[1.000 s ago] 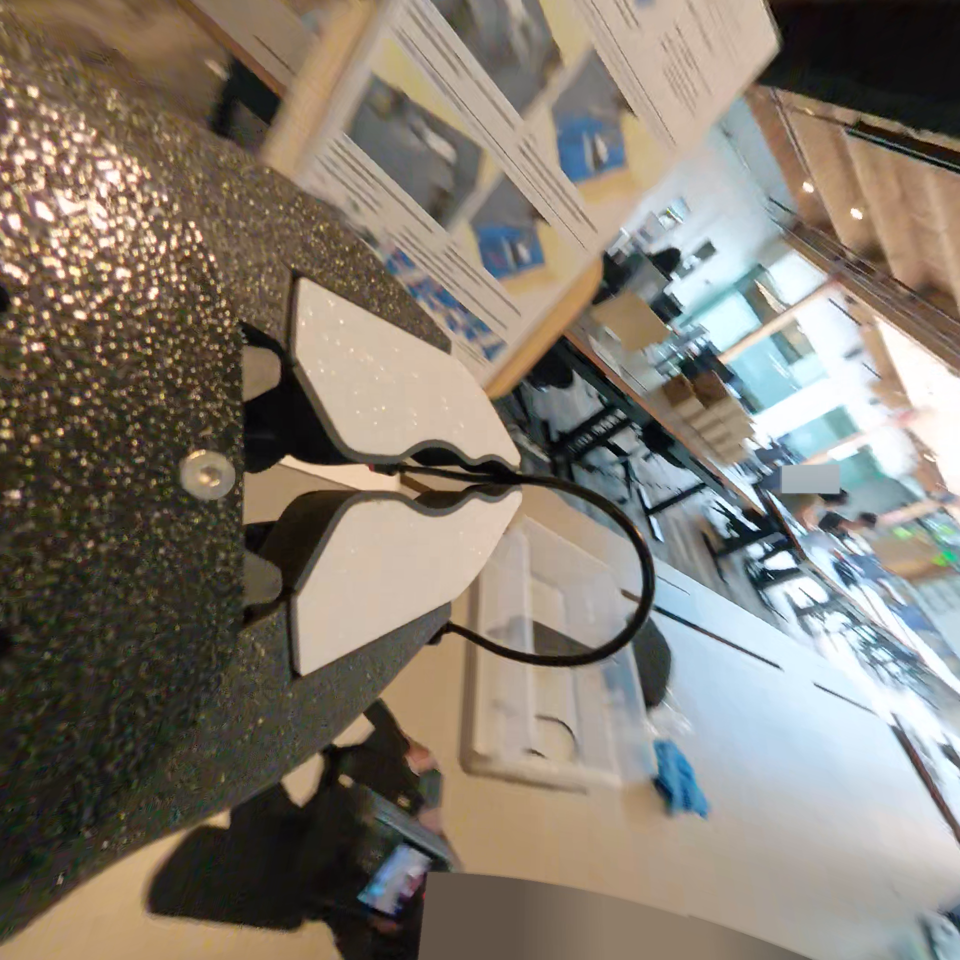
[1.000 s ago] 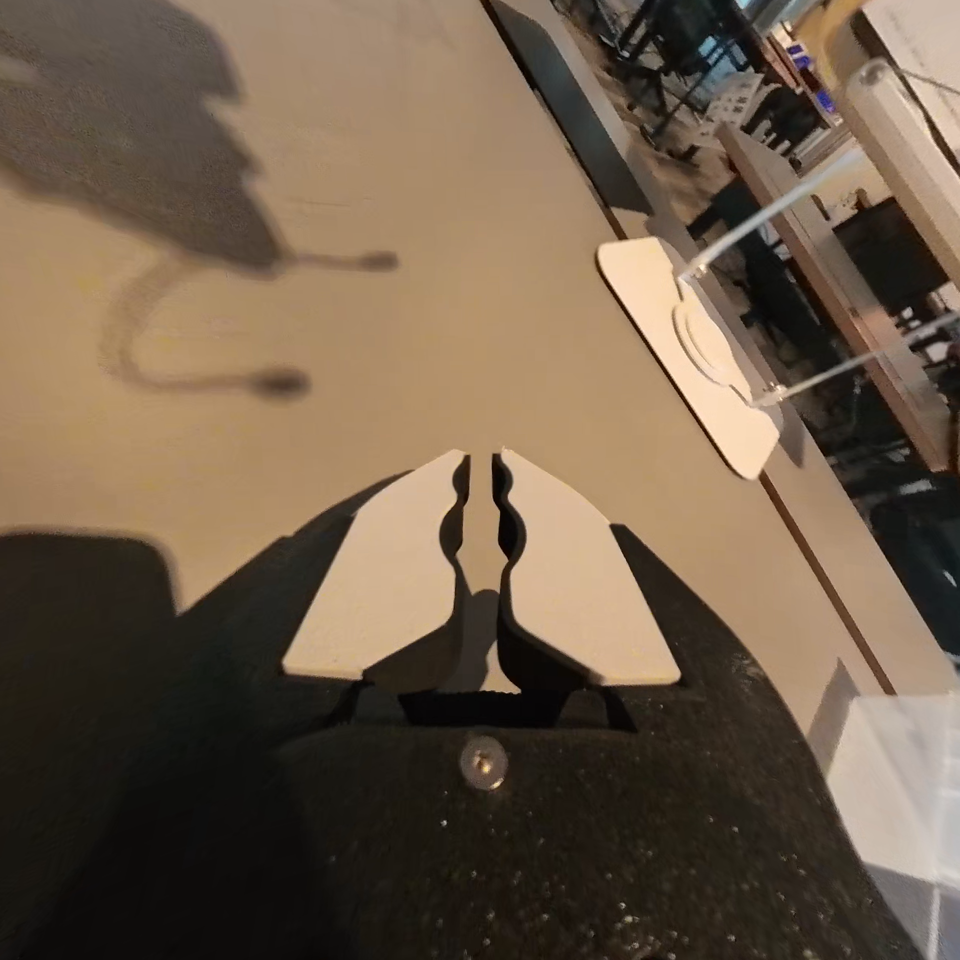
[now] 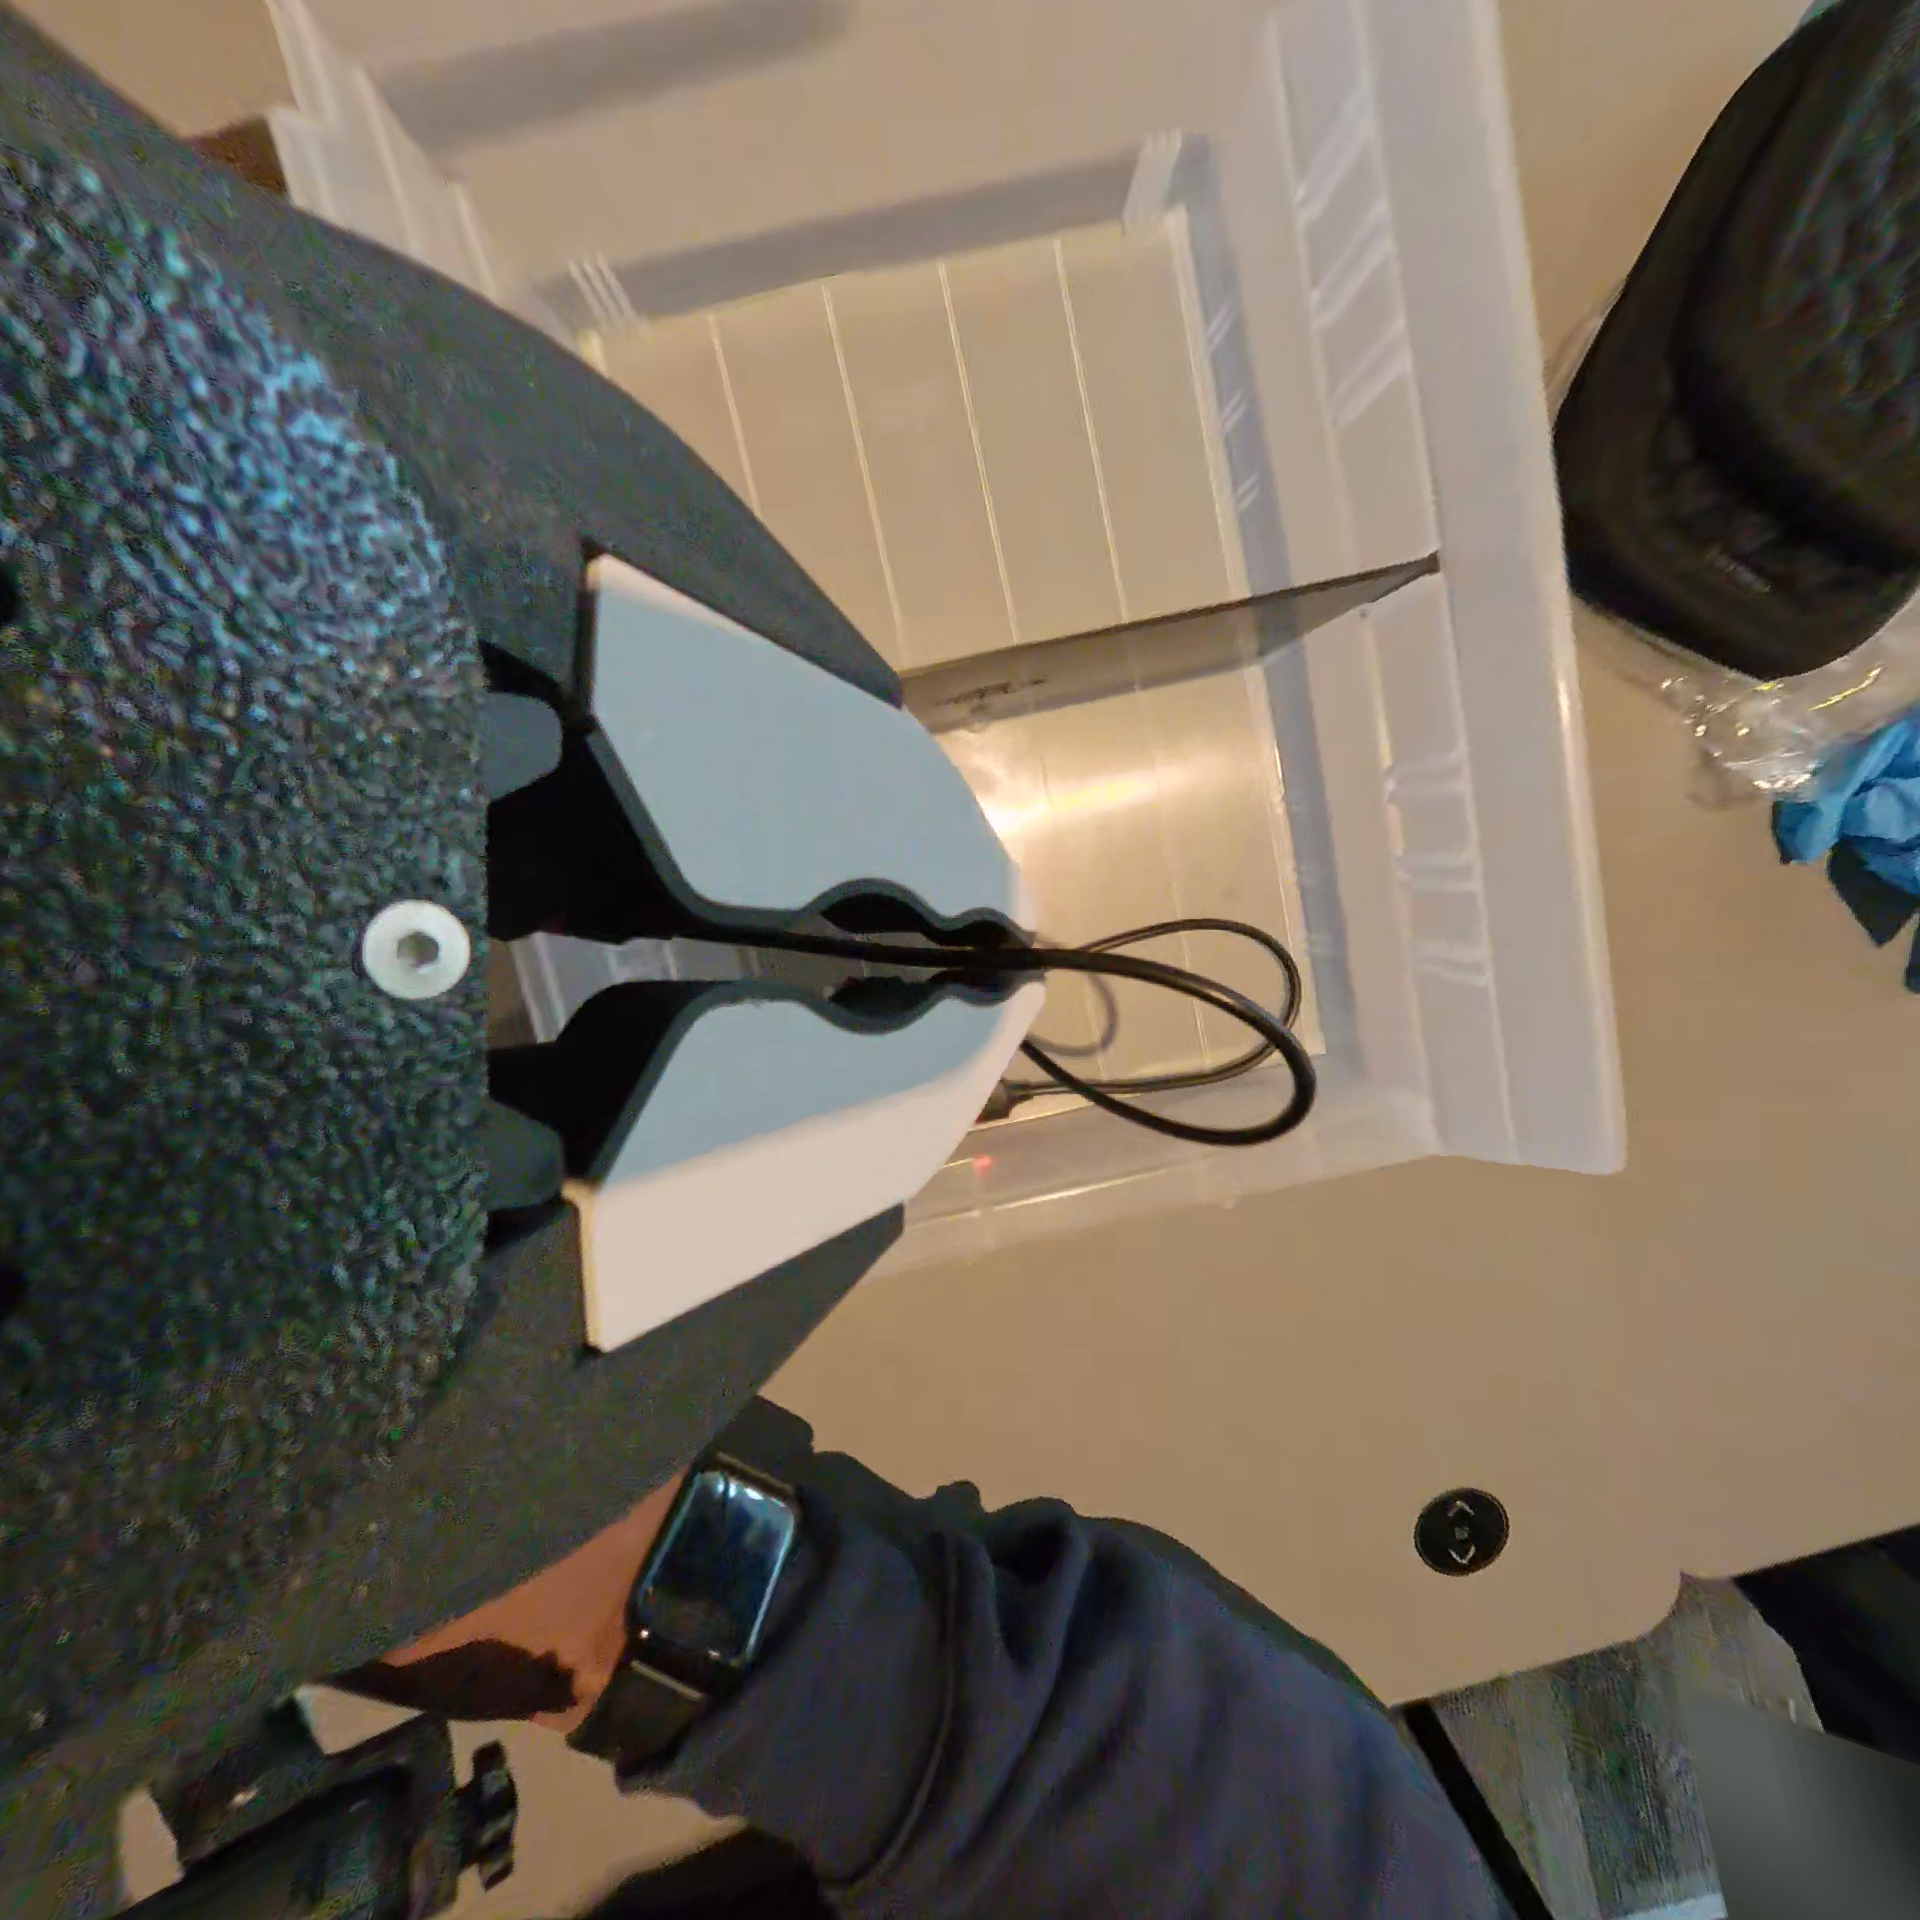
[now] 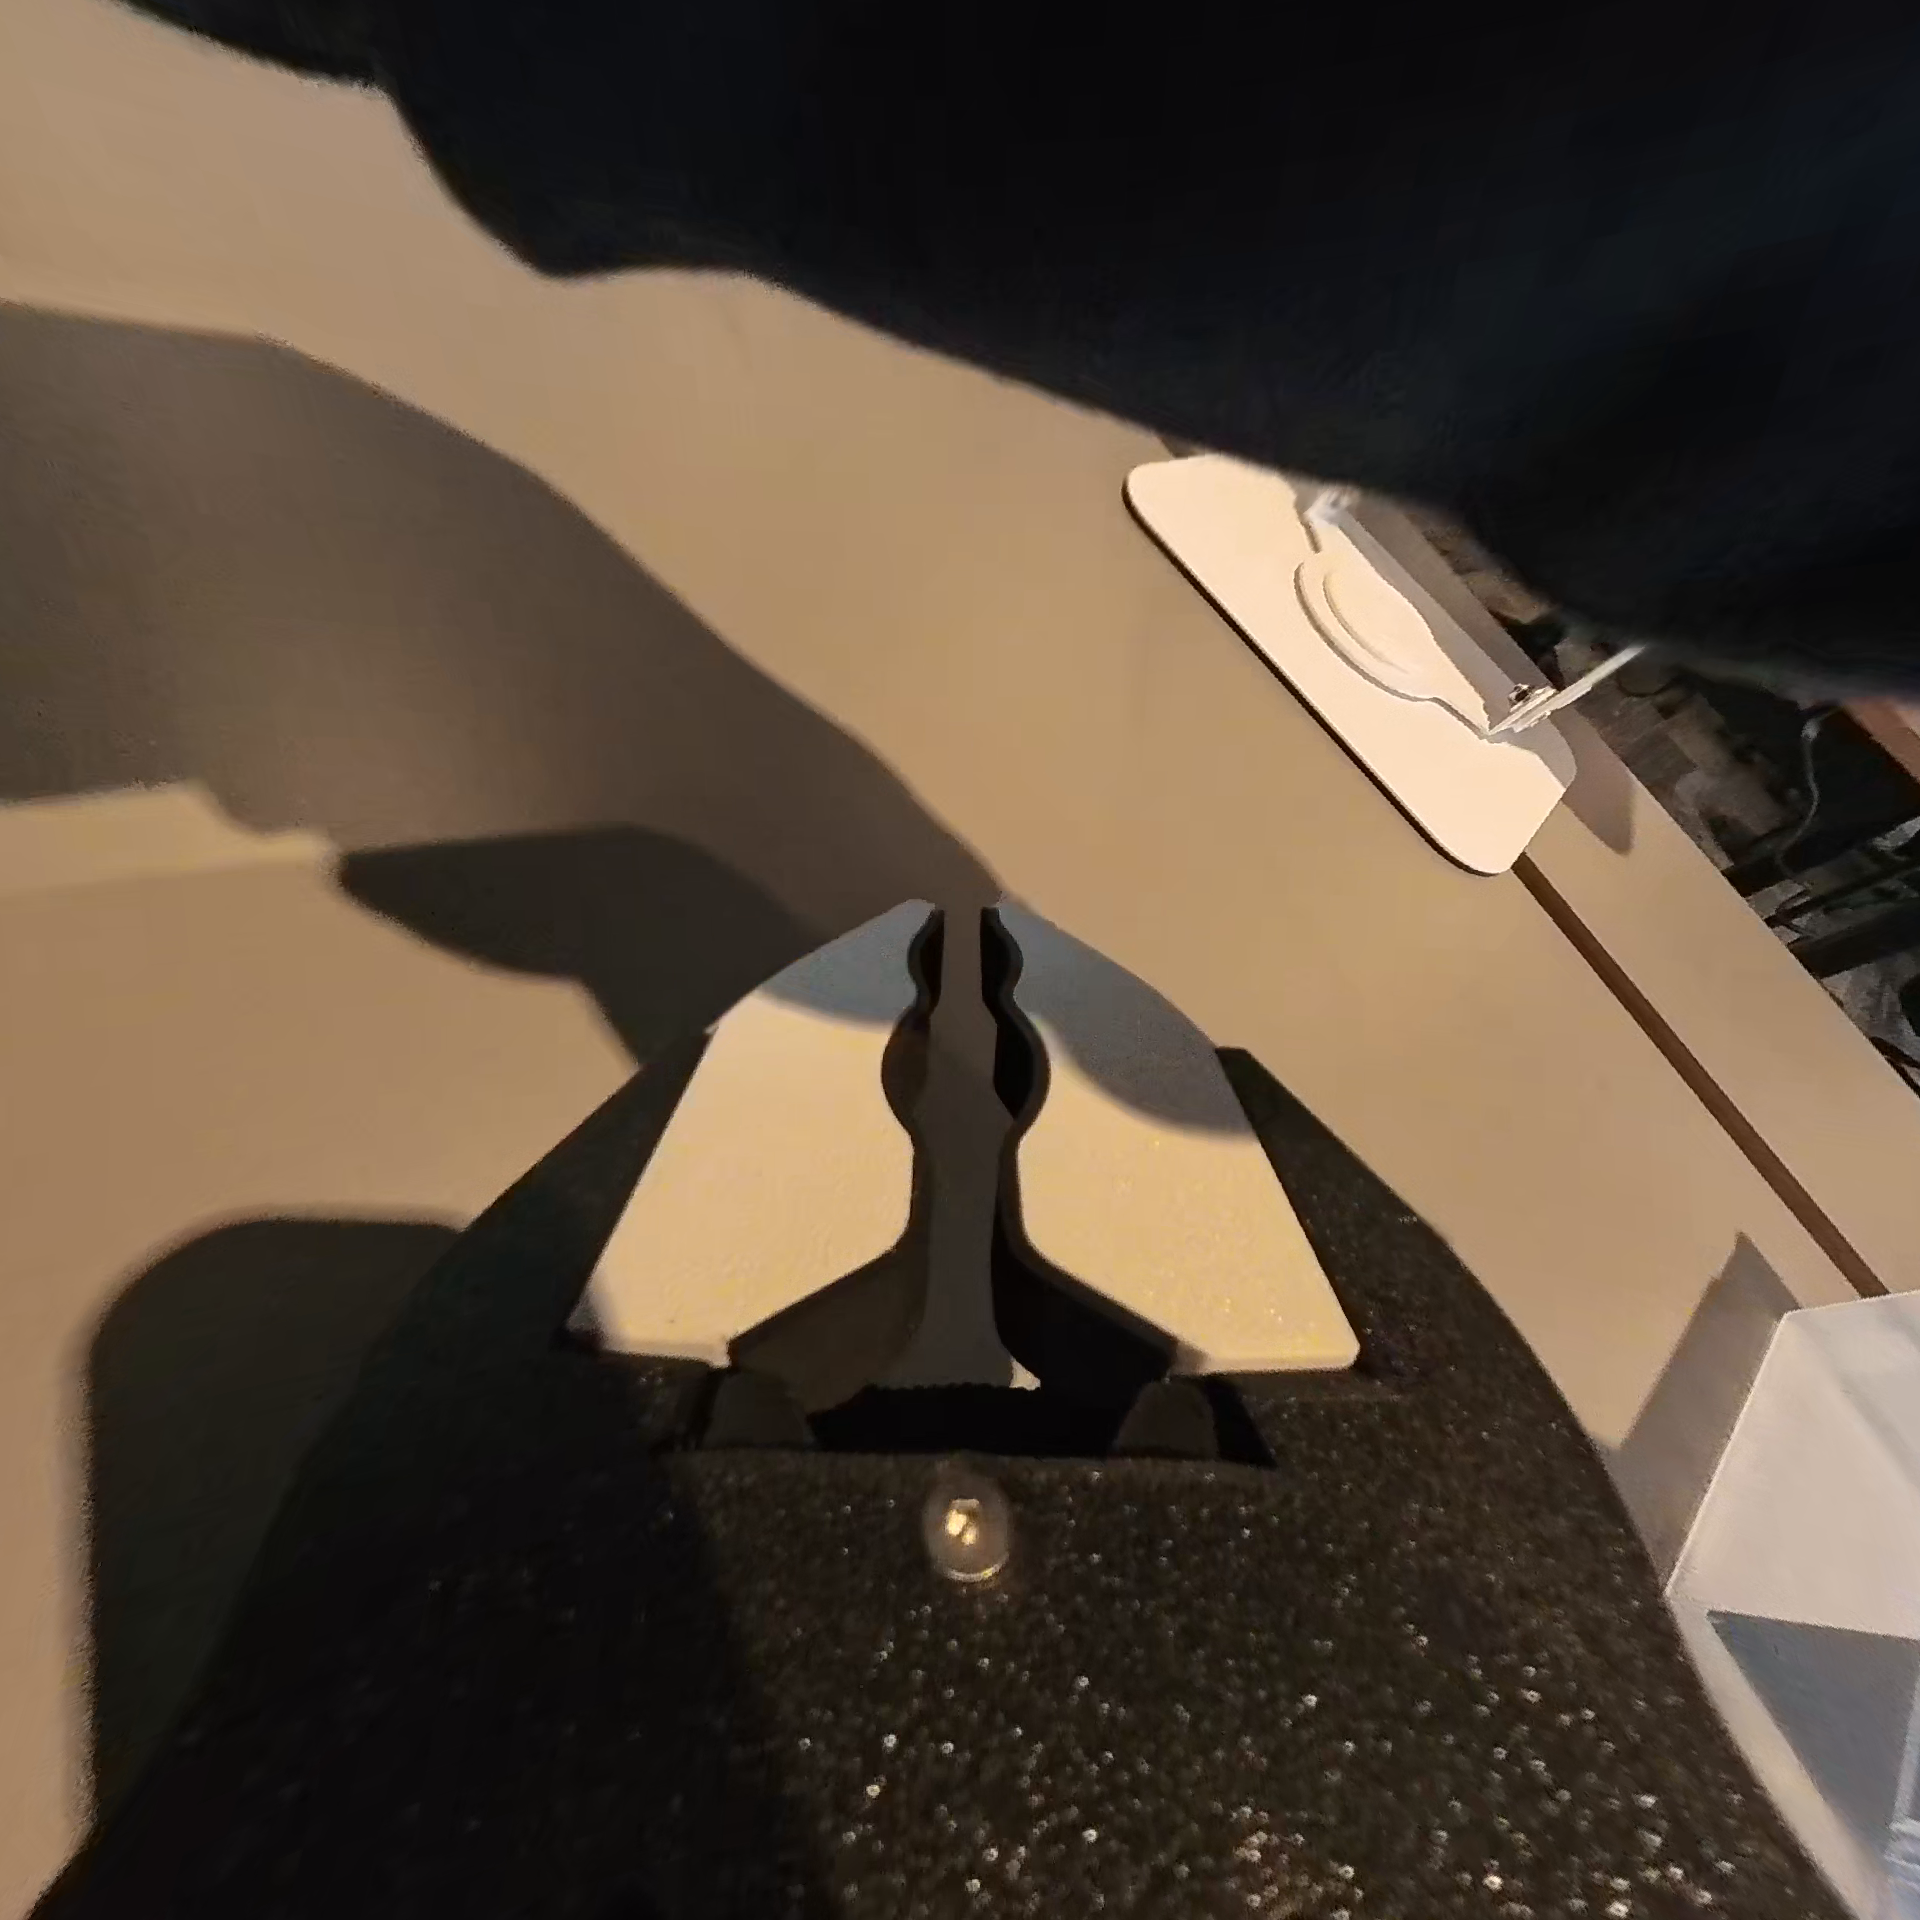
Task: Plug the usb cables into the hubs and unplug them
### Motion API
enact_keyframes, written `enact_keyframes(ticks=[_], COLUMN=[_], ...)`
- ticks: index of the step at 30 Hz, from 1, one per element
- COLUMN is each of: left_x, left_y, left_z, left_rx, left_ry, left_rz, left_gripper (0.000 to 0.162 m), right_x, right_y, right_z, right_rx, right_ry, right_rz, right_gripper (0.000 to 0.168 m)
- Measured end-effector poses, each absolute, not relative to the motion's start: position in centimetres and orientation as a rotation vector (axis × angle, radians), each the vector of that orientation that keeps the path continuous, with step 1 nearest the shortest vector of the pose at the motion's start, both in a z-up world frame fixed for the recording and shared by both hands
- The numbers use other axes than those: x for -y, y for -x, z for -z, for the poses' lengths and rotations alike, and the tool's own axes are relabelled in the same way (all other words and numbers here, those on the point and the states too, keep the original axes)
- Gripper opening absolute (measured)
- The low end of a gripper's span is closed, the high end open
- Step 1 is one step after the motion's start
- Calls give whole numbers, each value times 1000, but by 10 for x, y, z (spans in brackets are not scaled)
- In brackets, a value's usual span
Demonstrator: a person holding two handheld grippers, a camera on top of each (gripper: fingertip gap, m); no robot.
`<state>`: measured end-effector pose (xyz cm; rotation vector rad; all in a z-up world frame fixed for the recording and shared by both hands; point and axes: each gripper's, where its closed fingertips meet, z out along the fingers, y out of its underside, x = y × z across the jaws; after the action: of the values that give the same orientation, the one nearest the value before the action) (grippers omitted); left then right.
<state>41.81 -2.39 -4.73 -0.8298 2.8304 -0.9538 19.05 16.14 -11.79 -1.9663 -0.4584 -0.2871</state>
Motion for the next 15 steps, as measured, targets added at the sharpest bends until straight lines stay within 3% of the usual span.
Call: enact_keyframes(ticks=[13,15], left_x=[42,45], left_y=[-438,-435], left_z=[104,107], left_rx=[-2914,-2930], left_ry=[882,880], left_rz=[709,684], left_gripper=[4,12], right_x=[-161,-161], right_y=[-188,-188], right_z=[113,113], right_rx=[470,469], right_ry=[1927,1927], right_rz=[290,288], right_gripper=[6,6])
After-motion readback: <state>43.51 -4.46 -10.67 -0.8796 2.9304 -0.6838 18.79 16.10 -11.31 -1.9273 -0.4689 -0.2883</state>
